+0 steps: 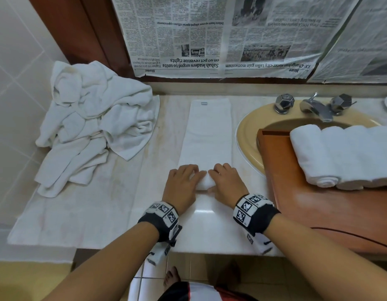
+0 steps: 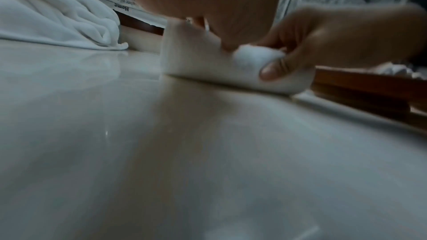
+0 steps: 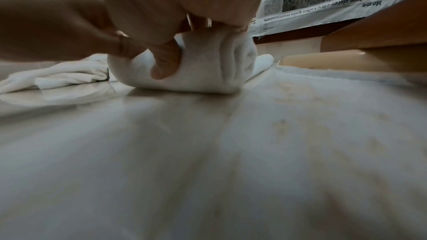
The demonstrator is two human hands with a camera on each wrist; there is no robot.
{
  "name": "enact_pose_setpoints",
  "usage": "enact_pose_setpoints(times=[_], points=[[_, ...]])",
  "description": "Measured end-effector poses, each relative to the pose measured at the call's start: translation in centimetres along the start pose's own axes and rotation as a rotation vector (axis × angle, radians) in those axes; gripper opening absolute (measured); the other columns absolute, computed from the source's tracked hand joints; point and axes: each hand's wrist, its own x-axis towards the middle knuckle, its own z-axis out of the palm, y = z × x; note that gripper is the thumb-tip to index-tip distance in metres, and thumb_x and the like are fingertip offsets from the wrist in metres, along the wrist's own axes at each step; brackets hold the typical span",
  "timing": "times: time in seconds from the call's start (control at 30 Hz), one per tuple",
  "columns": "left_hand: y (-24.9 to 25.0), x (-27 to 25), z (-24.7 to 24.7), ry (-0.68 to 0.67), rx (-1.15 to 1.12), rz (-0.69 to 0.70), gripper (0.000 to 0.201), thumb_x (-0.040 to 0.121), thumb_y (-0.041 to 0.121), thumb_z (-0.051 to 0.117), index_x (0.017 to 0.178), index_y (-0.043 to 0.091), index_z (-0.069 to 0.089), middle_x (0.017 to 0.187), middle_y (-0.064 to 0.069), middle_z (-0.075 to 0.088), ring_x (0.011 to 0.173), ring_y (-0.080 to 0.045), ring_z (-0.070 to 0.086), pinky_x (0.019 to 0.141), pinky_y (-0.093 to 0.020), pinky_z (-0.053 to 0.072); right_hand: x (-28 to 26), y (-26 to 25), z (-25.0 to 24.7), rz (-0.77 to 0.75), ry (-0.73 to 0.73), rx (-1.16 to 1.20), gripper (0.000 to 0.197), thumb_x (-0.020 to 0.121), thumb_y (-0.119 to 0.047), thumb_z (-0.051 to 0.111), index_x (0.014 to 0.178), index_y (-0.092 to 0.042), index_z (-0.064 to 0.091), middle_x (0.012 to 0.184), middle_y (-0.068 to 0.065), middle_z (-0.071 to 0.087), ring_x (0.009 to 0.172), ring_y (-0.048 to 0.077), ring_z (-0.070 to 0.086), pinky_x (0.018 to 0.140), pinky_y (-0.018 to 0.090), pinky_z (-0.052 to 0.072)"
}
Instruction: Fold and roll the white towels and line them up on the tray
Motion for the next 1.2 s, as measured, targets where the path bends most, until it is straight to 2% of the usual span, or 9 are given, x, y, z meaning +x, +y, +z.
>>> enact_pose_setpoints(times=[0.1,0.2,0.3,0.43,0.53,0.73,0.93,1.1,1.2], points=[[-0.2,-1.0,-0.3,-0.027,-0.023,0.071,0.043,0.082,0.026,0.051,0.123,0.017,0.059,0.119,-0.003,0.058,0.107,-0.023,0.051,0.084,-0.036,0.037,0.3,0.7,-0.7,0.072,-0.066,0.225,0.046,0.079,-0.023,0.075,0.120,-0.012,0.057,0.113,0.003,0.056,0.106,0.022,0.049,0.094,0.034,0.041],[-0.9,-0.8,-0.3,-0.096,0.005,0.153,0.056,0.079,0.044,0.066,0.126,0.014,0.056,0.118,-0.007,0.060,0.103,-0.024,0.057,0.084,-0.038,0.046,0.3,1.7,-1.3,0.172,-0.134,0.444,0.037,0.077,-0.023,0.077,0.109,-0.017,0.059,0.104,0.001,0.062,0.099,0.019,0.056,0.085,0.030,0.043],[-0.9,0.1,-0.5,-0.204,-0.030,0.159,0.064,0.063,0.041,0.082,0.118,0.013,0.065,0.107,-0.010,0.065,0.091,-0.028,0.065,0.079,-0.041,0.051,0.5,2.2,-1.9,0.221,-0.227,0.587,0.026,0.077,-0.016,0.077,0.099,-0.011,0.065,0.095,0.002,0.062,0.094,0.022,0.058,0.083,0.030,0.045],[-0.4,2.0,-1.7,-0.314,-0.069,0.070,0.051,0.082,0.045,0.062,0.125,0.018,0.063,0.112,-0.008,0.064,0.095,-0.029,0.061,0.082,-0.038,0.045,0.9,1.2,-1.7,0.231,-0.122,0.281,0.033,0.084,-0.026,0.068,0.116,-0.020,0.063,0.115,0.001,0.049,0.114,0.020,0.042,0.095,0.034,0.036],[-0.4,3.2,-2.0,-0.460,-0.090,-0.063,0.042,0.093,0.043,0.053,0.130,0.022,0.057,0.118,-0.003,0.056,0.108,-0.023,0.053,0.090,-0.037,0.039,-0.5,-0.7,-1.2,0.142,0.073,0.083,0.032,0.087,-0.025,0.058,0.118,-0.019,0.058,0.116,0.002,0.049,0.109,0.025,0.045,0.084,0.037,0.035],[-0.1,2.6,-1.7,-0.558,-0.262,-0.204,0.037,0.097,0.040,0.050,0.120,0.013,0.060,0.117,-0.002,0.050,0.110,-0.019,0.045,0.095,-0.038,0.036,-2.9,-1.2,0.5,0.096,-0.001,-0.102,0.061,0.046,-0.044,0.088,0.095,-0.017,0.063,0.089,0.002,0.055,0.076,0.025,0.054,0.064,0.036,0.044],[0.3,2.2,-1.9,-0.621,-0.135,-0.262,0.042,0.101,0.047,0.035,0.125,0.023,0.058,0.125,-0.002,0.051,0.119,-0.023,0.040,0.095,-0.039,0.031,-1.9,-0.2,-1.2,0.060,-0.178,0.132,0.055,0.083,-0.046,0.068,0.127,-0.019,0.051,0.120,-0.001,0.053,0.114,0.021,0.045,0.094,0.034,0.030],[0.8,0.9,-2.3,-0.227,-0.069,-0.047,0.031,0.097,0.034,0.043,0.113,0.022,0.066,0.110,0.000,0.058,0.101,-0.025,0.055,0.081,-0.037,0.038,-0.4,0.6,-2.2,0.180,-0.299,0.391,0.037,0.083,-0.034,0.072,0.112,-0.014,0.060,0.113,0.006,0.063,0.102,0.022,0.056,0.082,0.029,0.040],[0.8,-0.7,-1.9,-0.062,-0.106,0.100,0.034,0.086,0.038,0.051,0.100,0.015,0.072,0.093,-0.003,0.061,0.078,-0.024,0.059,0.062,-0.032,0.044,0.8,0.8,-2.2,0.231,-0.299,0.424,0.034,0.086,-0.031,0.069,0.114,-0.013,0.064,0.118,0.003,0.057,0.115,0.020,0.049,0.092,0.031,0.039]])
